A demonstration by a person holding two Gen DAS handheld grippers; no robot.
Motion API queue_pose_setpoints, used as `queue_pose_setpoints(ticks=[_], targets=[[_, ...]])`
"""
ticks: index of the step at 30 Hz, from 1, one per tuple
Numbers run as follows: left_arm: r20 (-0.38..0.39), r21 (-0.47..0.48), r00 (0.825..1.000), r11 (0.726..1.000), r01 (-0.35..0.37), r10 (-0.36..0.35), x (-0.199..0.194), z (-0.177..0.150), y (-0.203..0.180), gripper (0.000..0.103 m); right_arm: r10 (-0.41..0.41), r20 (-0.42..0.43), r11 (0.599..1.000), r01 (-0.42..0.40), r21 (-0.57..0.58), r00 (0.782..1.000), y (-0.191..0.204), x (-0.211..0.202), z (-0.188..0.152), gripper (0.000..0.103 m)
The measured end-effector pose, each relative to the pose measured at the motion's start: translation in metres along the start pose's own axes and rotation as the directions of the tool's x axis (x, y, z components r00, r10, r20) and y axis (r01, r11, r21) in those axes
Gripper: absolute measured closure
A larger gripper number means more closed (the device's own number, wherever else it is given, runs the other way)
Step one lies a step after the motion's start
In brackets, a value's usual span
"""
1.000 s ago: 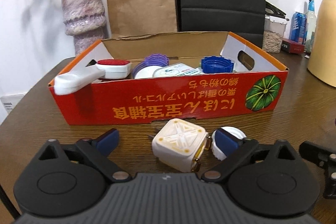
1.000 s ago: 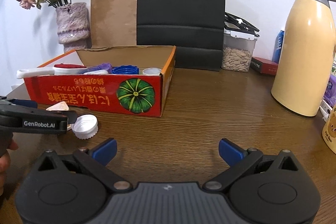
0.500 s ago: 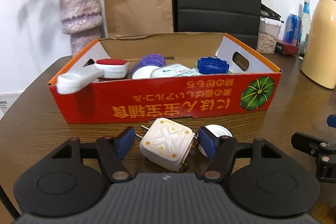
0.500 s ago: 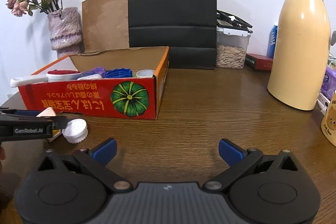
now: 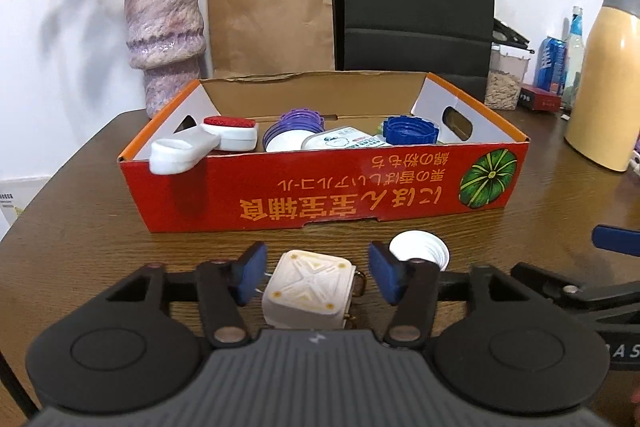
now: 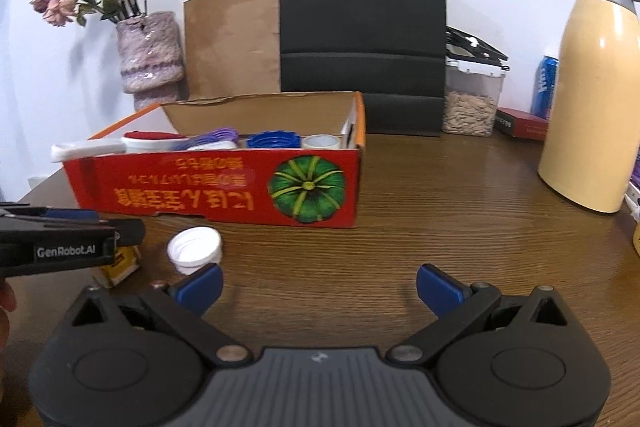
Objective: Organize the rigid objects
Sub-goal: 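Grasp the cream square block with the left tool while the right tool grasps the white screw cap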
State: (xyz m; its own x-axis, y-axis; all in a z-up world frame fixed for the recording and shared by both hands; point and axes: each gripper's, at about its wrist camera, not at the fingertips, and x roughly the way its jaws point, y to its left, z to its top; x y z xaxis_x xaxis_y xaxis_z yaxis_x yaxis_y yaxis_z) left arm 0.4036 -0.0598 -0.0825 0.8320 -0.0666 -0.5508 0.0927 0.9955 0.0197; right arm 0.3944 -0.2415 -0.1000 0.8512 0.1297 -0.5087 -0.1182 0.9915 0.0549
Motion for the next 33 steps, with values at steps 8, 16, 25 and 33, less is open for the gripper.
queue_pose_setpoints(ticks=[8,16,25,33], targets=[[-0.060,0.043,0.998,0.999,-0.001,0.004,0.006,-0.009,0.004,0.030,0.010,-0.004,1.000,-0.010,-0.002,1.000,0.007,-0.001,0.000,0.000],[-0.042,0.023,0.999,1.000,0.014,-0.013,0.002,-0.012,0.008,0.039,0.018,-0.010,1.000,-0.018,-0.005,1.000,0.009,0.001,0.000,0.000],[-0.006,0.002,1.000,1.000,-0.030,0.030,-0.009,-0.010,0.022,0.039,0.067,-0.018,0.998,-0.067,-0.013,0.998,0.025,0.007,0.003,0.000],[0.010,-0.040,0.998,0.997,-0.067,0.068,-0.018,-0.010,0.045,0.039,0.131,-0.079,0.989,-0.135,-0.057,0.988,0.054,0.032,0.013,0.011]])
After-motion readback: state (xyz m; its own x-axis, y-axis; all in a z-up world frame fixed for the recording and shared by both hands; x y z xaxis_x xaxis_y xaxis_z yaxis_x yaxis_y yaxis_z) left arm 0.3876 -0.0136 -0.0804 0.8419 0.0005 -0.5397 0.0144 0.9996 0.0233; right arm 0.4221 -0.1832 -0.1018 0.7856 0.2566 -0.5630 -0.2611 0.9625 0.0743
